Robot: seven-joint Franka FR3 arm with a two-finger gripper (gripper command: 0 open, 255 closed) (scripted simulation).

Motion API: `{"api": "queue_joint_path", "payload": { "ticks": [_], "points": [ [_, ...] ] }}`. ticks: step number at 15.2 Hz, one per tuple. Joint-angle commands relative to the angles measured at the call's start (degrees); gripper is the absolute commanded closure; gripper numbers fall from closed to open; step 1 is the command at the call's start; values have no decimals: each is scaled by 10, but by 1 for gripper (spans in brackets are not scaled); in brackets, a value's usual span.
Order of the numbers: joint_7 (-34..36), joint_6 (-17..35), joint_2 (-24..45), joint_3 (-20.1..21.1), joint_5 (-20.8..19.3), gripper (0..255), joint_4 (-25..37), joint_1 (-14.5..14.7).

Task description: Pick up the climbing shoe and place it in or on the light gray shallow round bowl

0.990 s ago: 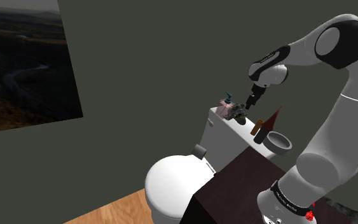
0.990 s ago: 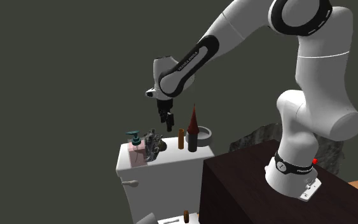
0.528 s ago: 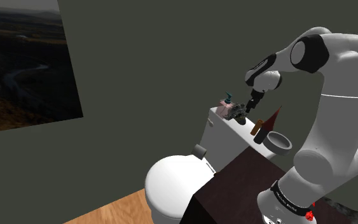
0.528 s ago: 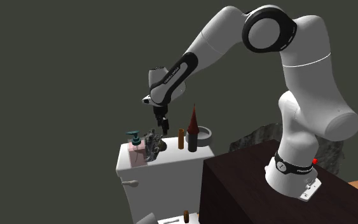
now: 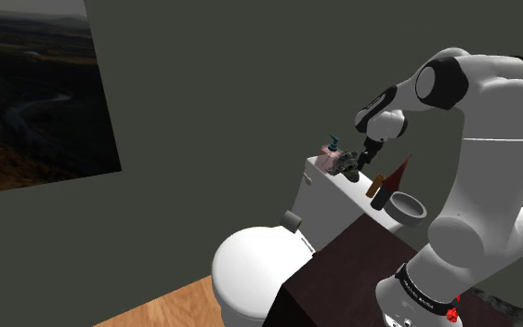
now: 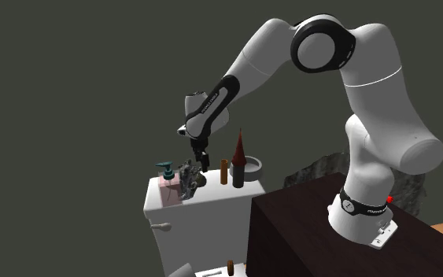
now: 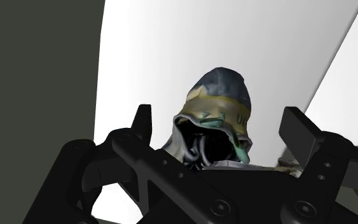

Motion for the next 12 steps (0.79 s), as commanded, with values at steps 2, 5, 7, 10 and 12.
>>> {"api": "queue_joint_path", "payload": {
  "ticks": [2,5,7,10,12],
  "points": [
    [-1,1,2,1,1,0,1,-1],
    [-1,1,2,1,1,0,1,-1],
    [-1,1,2,1,1,255,1,-1],
    [-1,1,2,1,1,255,1,-1],
    [-1,1,2,1,1,255,1,-1]
  ]
}}
